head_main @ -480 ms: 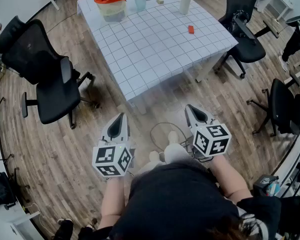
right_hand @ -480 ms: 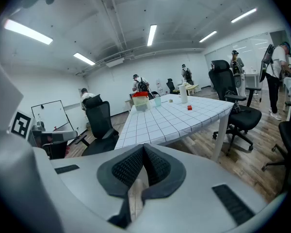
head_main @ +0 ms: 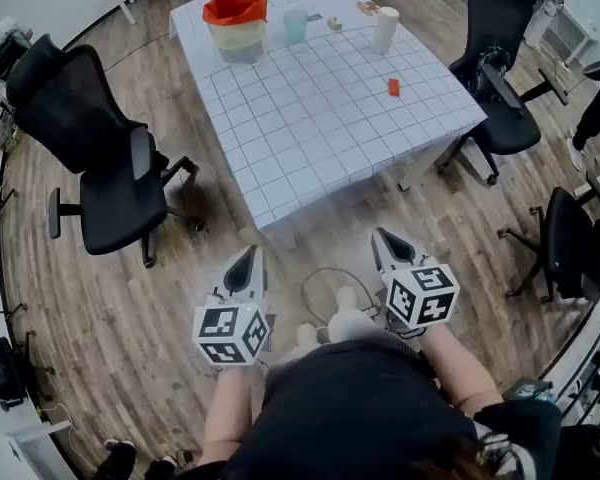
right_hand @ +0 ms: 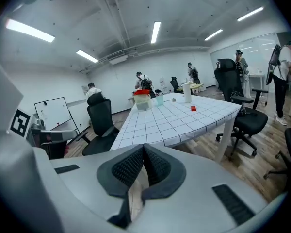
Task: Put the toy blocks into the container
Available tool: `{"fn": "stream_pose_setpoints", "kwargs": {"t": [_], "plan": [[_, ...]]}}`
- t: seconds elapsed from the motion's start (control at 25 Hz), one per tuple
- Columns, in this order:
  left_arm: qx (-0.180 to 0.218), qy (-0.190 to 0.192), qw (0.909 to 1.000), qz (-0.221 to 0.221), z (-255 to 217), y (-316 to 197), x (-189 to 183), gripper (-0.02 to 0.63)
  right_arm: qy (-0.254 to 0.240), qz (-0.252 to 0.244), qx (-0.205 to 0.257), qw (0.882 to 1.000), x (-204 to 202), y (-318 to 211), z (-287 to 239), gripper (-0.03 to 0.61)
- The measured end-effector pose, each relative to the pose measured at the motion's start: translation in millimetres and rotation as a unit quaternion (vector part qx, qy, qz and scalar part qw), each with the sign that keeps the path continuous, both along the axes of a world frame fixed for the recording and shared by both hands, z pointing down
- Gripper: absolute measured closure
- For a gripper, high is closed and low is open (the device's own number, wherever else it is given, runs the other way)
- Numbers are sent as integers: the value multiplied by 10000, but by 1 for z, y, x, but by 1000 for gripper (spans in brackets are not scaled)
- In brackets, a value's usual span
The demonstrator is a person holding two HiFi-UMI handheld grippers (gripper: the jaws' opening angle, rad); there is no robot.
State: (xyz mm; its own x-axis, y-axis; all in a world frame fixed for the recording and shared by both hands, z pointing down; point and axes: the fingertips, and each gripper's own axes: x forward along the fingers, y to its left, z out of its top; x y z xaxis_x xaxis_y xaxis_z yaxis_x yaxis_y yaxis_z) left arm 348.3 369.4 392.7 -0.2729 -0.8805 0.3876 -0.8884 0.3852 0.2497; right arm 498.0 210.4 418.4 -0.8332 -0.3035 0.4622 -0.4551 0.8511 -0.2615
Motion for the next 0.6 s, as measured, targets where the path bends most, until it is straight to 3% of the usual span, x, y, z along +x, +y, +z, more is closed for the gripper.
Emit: {"fn": "stream_pose_setpoints", "kwargs": {"t": [0.6], "plan": [[-282,36,9990,-340,7,-67,-19,588,6,-826,-212,9964,-42,-55,8,541]]}}
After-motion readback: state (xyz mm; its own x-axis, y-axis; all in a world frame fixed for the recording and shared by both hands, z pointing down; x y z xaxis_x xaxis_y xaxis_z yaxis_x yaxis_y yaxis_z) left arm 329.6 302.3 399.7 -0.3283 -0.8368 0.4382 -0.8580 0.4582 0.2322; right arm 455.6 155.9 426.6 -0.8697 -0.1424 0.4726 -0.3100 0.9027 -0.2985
